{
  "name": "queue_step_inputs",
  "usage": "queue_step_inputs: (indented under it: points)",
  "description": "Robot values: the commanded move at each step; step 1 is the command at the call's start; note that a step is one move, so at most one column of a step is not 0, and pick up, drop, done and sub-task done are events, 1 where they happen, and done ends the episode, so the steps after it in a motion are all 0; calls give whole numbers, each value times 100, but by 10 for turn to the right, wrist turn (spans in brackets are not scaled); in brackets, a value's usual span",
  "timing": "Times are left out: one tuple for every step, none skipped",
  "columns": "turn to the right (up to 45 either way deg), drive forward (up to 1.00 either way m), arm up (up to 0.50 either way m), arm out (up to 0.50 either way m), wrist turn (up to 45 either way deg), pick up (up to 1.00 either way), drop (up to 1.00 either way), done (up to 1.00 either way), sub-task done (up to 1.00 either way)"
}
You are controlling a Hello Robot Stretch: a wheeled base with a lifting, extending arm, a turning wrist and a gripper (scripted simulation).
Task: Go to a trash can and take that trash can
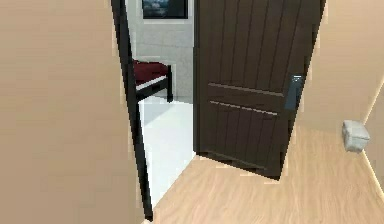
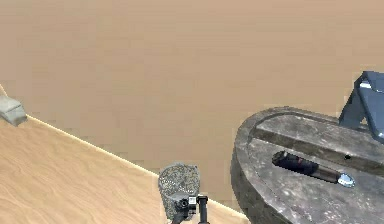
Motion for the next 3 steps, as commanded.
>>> queue_step_inputs:
  points:
    - [0, 0, 0, 0, 450, 0, 0, 0, 0]
    - [0, 0, 0, 0, 450, 0, 0, 0, 0]
    - [0, 0, 0, 0, 330, 0, 0, 0, 0]
